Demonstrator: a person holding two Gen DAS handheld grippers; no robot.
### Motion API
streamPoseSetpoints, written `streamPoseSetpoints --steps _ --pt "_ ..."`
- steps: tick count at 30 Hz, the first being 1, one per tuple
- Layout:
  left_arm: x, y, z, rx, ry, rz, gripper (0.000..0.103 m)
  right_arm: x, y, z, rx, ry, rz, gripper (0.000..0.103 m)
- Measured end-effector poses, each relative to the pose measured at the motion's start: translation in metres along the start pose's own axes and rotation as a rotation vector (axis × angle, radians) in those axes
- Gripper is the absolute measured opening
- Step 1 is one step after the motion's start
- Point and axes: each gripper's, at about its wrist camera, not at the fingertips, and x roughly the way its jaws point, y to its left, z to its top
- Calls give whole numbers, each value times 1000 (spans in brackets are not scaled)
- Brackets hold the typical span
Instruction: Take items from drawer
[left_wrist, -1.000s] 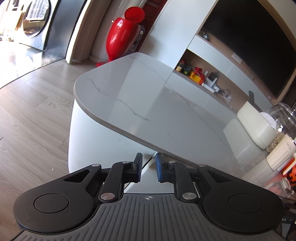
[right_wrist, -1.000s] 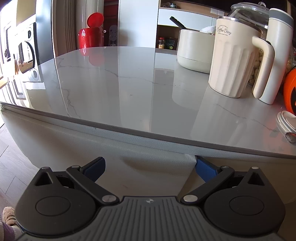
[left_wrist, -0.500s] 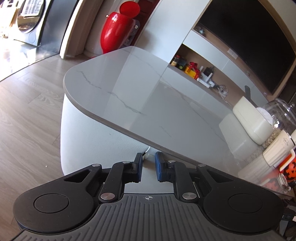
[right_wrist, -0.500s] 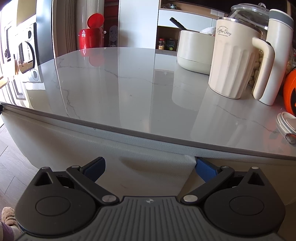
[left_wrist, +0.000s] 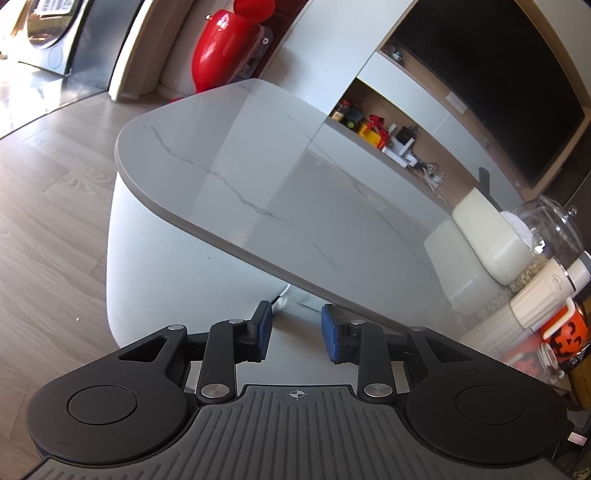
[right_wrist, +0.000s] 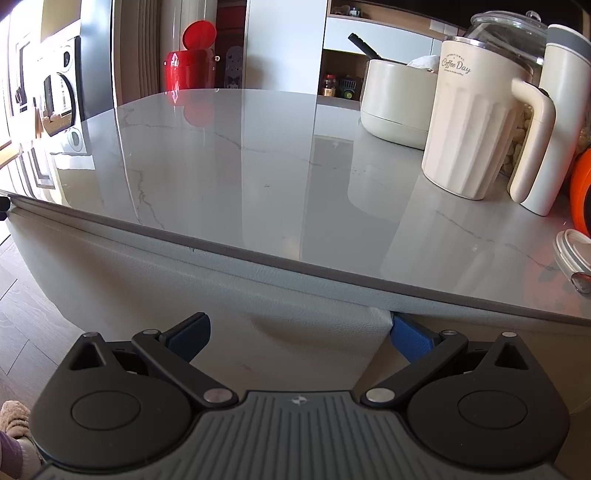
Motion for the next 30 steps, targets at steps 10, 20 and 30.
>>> streamPoseSetpoints --steps 10,20,30 --pt "-7 0 -6 -12 46 -112 17 -2 -6 3 16 11 26 103" --pt "-24 -19 -4 95 -142 92 15 1 -16 7 46 13 49 103" --pt "1 -107 -48 397 -110 95 16 5 -16 8 70 13 31 103"
